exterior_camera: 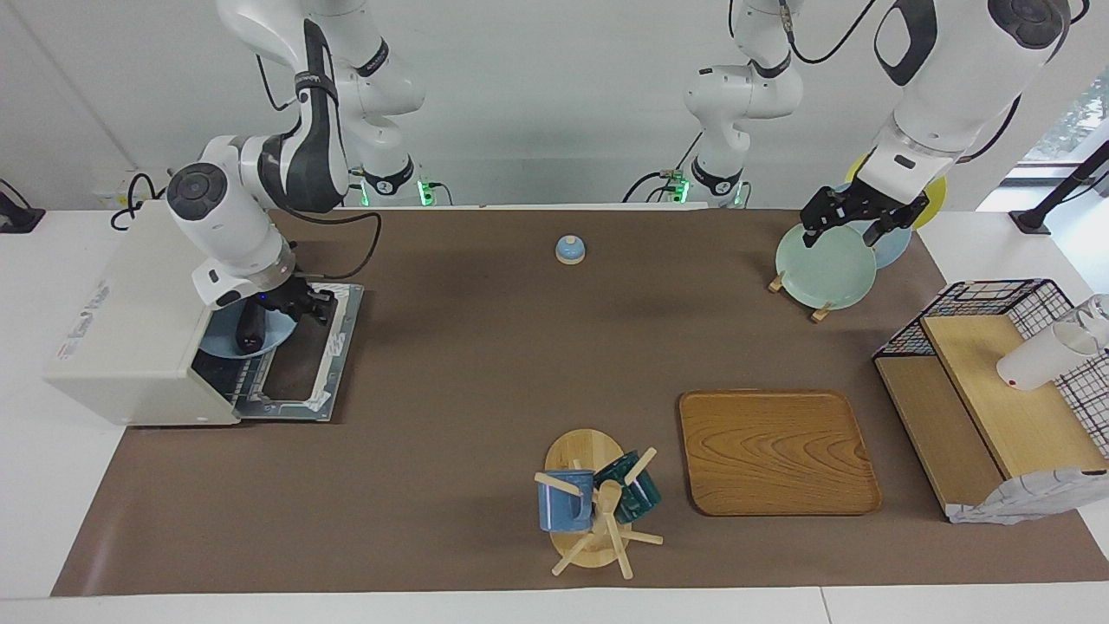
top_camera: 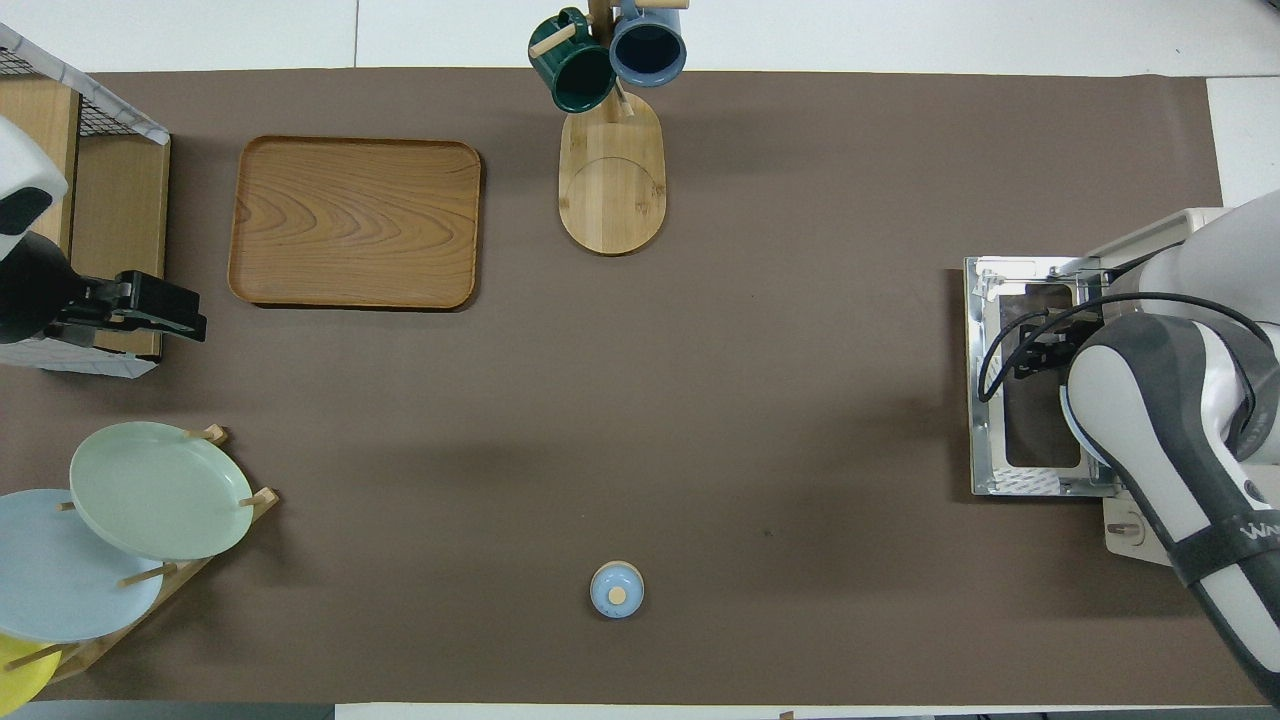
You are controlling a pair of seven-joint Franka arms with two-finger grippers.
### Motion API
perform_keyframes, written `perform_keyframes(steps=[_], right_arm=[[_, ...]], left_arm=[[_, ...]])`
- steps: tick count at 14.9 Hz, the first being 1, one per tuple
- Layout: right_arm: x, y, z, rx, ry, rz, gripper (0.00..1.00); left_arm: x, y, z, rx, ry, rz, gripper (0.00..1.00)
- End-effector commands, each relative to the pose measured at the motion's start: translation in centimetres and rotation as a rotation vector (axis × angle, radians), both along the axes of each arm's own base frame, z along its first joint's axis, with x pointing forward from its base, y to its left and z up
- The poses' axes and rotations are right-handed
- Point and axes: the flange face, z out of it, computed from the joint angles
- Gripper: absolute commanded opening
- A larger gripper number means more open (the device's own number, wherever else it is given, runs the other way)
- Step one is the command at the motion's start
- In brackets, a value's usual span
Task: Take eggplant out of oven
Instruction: 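Reach the right gripper into the open toaster oven toward the plate, then grasp the light blue plate with the right gripper and pull outward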
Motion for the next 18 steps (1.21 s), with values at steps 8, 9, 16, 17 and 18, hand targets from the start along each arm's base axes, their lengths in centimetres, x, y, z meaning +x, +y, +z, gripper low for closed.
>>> perform_keyframes(steps=[8, 9, 16, 17, 18], right_arm=[[-3.0, -3.3, -1.2, 0.014, 0.016, 0.046, 0.46], [-3.2, -3.2, -1.6, 0.013, 0.004, 0.048, 0.43], [-1.9, 2.9, 0.3, -0.087, 0.049, 0.265, 0.00], [-0.8, 5.5, 1.8, -0.100, 0.057, 0.299, 0.00], [0.1, 8.7, 3.2, -0.115, 0.049, 0.315, 0.00]], left_arm=[[-0.5, 0.1, 0.3, -0.007, -0.012, 0.009, 1.00], [-0.5, 0.2, 0.3, -0.007, -0.012, 0.010, 1.00], [-0.5, 0.2, 0.3, -0.007, -0.012, 0.009, 1.00], [-0.5, 0.2, 0.3, -0.007, -0.014, 0.007, 1.00], [-0.5, 0.2, 0.2, -0.007, -0.011, 0.007, 1.00]])
